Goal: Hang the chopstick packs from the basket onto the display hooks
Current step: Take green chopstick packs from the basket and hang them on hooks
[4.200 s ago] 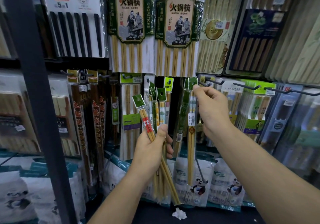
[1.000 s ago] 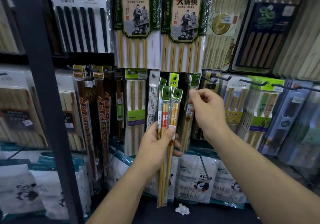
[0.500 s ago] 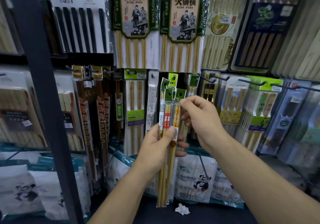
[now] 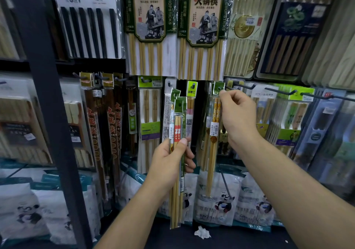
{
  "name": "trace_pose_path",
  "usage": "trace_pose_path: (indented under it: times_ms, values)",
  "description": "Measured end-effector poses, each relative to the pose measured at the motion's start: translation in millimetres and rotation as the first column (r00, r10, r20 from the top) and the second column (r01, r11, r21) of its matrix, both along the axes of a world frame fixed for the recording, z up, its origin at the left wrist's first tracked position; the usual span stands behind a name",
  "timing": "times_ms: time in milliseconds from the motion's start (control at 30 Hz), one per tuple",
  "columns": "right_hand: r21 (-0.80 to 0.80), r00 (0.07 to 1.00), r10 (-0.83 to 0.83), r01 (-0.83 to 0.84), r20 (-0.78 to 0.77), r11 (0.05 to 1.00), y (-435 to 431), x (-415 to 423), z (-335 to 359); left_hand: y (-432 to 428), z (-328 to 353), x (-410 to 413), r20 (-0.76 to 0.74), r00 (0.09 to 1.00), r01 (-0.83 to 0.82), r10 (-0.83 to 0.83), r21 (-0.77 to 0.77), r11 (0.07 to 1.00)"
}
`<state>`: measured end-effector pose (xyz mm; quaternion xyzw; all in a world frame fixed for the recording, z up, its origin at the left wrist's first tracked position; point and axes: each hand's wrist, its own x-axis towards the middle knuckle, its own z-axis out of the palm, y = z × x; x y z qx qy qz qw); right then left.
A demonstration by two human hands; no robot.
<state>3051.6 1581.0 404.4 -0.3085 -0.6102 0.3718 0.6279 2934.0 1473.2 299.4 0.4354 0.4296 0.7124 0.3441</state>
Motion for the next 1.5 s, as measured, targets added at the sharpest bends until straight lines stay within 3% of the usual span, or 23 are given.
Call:
trace_pose_path:
  times_ms: [800, 900, 1067, 1500]
  values:
    - [-0.044, 0.992, -0.121, 0.123, 0.044, 0.991, 17, -5, -20, -3, 3, 1, -0.048, 0.999, 0.01, -0.009, 0.012, 1.0]
    - [-0.038, 0.996, -0.052, 0.055, 0.074, 0.998, 1, -2, -26, -4, 3, 1, -0.04, 0.999, 0.011, -0.01, 0.005, 1.0]
    - [-0.055, 0.964, 0.235, -0.23, 0.123, 0.972, -29, -2, -34, -3, 3, 3, -0.019, 1.0, 0.025, -0.025, 0.013, 1.0]
    - [-0.082, 0.967, 0.241, -0.235, 0.078, 0.969, -30, -3, -32, -2, 1, 8, 0.028, 0.993, 0.113, -0.113, 0.025, 0.993]
